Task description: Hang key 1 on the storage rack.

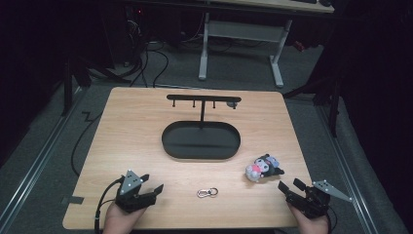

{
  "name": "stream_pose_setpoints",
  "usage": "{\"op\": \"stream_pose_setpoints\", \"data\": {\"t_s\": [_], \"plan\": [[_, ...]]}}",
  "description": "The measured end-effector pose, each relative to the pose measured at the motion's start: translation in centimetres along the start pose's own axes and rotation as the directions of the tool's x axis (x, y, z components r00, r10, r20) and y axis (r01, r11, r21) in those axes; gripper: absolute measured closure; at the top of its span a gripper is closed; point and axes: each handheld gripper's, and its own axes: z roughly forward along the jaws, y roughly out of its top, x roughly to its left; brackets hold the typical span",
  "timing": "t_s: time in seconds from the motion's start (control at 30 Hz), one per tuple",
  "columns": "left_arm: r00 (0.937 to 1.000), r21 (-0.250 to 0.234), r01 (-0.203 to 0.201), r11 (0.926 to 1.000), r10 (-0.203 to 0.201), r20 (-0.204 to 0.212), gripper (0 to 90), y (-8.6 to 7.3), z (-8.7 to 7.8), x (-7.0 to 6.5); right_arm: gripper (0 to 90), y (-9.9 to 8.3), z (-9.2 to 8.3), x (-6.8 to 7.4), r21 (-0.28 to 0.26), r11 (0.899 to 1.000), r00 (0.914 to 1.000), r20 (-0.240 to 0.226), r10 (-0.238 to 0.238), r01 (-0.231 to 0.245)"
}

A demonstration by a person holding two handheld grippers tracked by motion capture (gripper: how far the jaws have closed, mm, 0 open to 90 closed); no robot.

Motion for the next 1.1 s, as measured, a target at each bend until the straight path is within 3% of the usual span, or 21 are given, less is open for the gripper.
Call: {"op": "stream_pose_setpoints", "data": {"t_s": [0.1,0.17,0.23,0.37,0.43,0.47,0.5,0.53,0.57,0.83,0.93,1.07,1.1], "plan": [[0.9999,-0.006,0.011,0.9999,-0.011,0.000,33.9,-0.1,0.0,0.3,27.1,0.0,0.2,0.4,0.005,1.000,0.9995,0.006,-0.030,0.030],[0.9997,-0.003,-0.015,0.9999,0.015,-0.018,33.8,-0.1,0.0,0.5,26.9,0.0,0.4,0.7,0.008,0.998,0.9981,0.011,-0.061,0.061],[0.9996,-0.004,-0.014,0.9999,0.014,-0.024,33.8,-0.1,0.0,0.6,26.8,0.1,0.5,0.7,0.012,0.997,0.9966,0.012,-0.081,0.081],[0.9995,-0.002,-0.012,0.9999,0.012,-0.030,33.9,-0.2,0.0,0.8,27.7,0.2,0.6,0.7,0.013,0.995,0.9954,0.007,-0.096,0.096],[0.9992,-0.003,-0.011,0.9999,0.011,-0.039,34.0,-0.2,-0.1,0.9,32.6,0.2,0.7,0.6,0.019,0.994,0.9946,0.011,-0.104,0.103],[0.9993,-0.008,-0.005,1.0000,0.005,-0.038,34.1,-0.2,-0.3,1.1,55.9,0.2,0.7,0.5,0.036,0.994,0.9941,0.010,-0.108,0.108],[0.9992,-0.008,-0.003,1.0000,0.003,-0.039,34.1,-0.3,-0.3,1.2,68.2,0.2,0.7,0.5,0.055,0.990,0.9919,0.009,-0.127,0.126],[0.9992,-0.008,-0.003,1.0000,0.003,-0.039,34.2,-0.3,-0.3,1.2,68.2,0.2,0.7,0.5,0.055,0.990,0.9919,0.009,-0.127,0.126],[0.9992,-0.002,0.001,1.0000,-0.001,-0.039,34.3,-0.4,-0.3,1.2,89.8,0.3,0.8,0.4,0.083,0.985,0.9863,0.054,-0.156,0.151],[0.9981,0.001,-0.010,0.9999,0.010,-0.061,34.3,-0.9,-0.6,1.0,90.0,0.9,2.9,0.2,0.138,0.977,0.9850,0.043,-0.167,0.160],[0.9969,-0.012,-0.017,0.9998,0.016,-0.077,34.2,-1.2,-1.5,1.0,90.0,1.2,4.4,0.3,0.171,0.970,0.9814,0.054,-0.184,0.172],[0.9953,-0.025,0.003,0.9997,-0.006,-0.096,34.3,-1.9,-2.8,1.4,90.0,1.9,6.5,0.1,0.193,0.966,0.9788,0.078,-0.189,0.171],[0.9940,-0.028,0.011,0.9995,-0.014,-0.109,34.3,-2.2,-3.3,1.6,90.0,2.4,7.5,0.0,0.198,0.962,0.9744,0.082,-0.209,0.190]]}}
